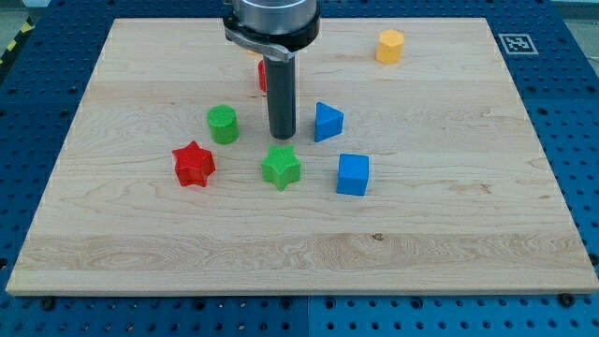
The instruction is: Move the yellow hexagon and the red circle diagonal to the blue triangle
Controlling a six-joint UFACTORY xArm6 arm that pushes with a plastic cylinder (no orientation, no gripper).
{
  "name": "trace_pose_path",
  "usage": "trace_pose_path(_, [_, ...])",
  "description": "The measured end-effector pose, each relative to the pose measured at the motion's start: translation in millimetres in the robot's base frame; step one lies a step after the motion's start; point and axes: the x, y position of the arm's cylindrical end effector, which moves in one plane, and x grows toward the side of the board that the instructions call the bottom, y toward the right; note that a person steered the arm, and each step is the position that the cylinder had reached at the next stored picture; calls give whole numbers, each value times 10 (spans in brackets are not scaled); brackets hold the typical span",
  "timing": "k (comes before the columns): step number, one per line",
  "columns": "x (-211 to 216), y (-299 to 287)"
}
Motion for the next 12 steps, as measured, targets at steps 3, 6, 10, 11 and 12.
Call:
trace_pose_path(3, [-647,0])
trace_pose_path(6, [-813,543])
trace_pose_path(10, [-1677,1894])
trace_pose_path(11, [-1677,1891])
trace_pose_path(12, [-1677,1794])
